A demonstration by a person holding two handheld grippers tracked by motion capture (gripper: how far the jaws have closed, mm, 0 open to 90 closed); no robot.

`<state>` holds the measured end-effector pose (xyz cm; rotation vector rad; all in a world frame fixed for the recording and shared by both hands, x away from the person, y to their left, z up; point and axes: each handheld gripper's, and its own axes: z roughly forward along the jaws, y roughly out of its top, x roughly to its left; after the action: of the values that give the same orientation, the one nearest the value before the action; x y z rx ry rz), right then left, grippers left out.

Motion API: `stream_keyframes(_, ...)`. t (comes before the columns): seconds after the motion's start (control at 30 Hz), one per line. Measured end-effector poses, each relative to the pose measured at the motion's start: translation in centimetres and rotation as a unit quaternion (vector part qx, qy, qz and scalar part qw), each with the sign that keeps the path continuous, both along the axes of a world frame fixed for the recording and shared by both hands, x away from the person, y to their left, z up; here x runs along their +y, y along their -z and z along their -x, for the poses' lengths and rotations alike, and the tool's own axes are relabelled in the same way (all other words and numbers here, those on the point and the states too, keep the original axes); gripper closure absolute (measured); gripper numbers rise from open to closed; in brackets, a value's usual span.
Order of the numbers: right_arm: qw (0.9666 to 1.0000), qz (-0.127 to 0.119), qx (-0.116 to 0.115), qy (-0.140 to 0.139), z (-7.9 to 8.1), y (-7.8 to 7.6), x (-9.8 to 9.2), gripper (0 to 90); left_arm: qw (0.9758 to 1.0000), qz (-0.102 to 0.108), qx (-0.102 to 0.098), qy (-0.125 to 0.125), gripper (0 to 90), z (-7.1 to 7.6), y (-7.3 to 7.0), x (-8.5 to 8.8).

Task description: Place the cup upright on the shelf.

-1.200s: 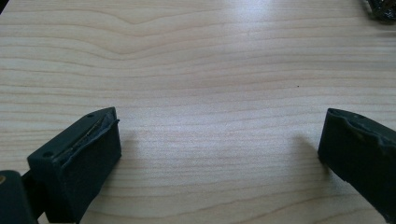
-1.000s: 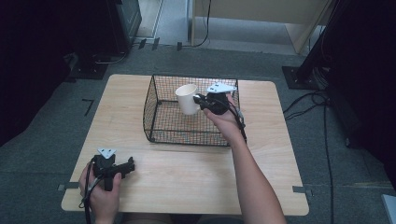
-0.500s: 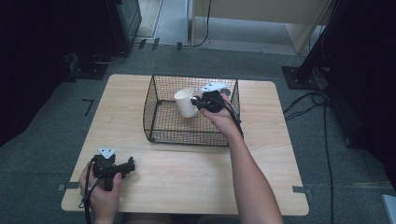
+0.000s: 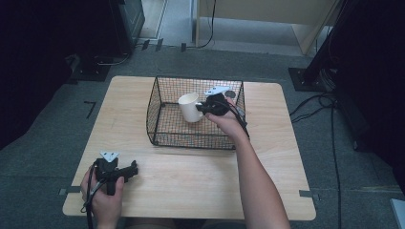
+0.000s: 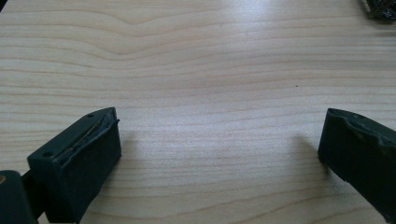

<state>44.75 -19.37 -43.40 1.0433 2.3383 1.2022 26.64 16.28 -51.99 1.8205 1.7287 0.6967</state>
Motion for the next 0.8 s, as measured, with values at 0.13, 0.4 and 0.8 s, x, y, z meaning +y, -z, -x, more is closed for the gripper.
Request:
stream_keyframes(0.13,0.9998,0.019,0.010,0.004,0.0,0.4,0.3,79.8,1.0000,0.000,0.000,0.000,0.0,0.0,0.0,0.0)
stream_keyframes(0.4,0.9995,0.030,0.013,0.001,0.0,0.7,0.7,68.3,1.0000,0.000,0.000,0.000,0.0,0.0,0.0,0.0)
stream_keyframes(0.8,0.9989,-0.030,-0.011,0.034,0.5,-1.2,0.2,32.1,1.0000,0.000,0.000,0.001,0.0,0.0,0.0,0.0)
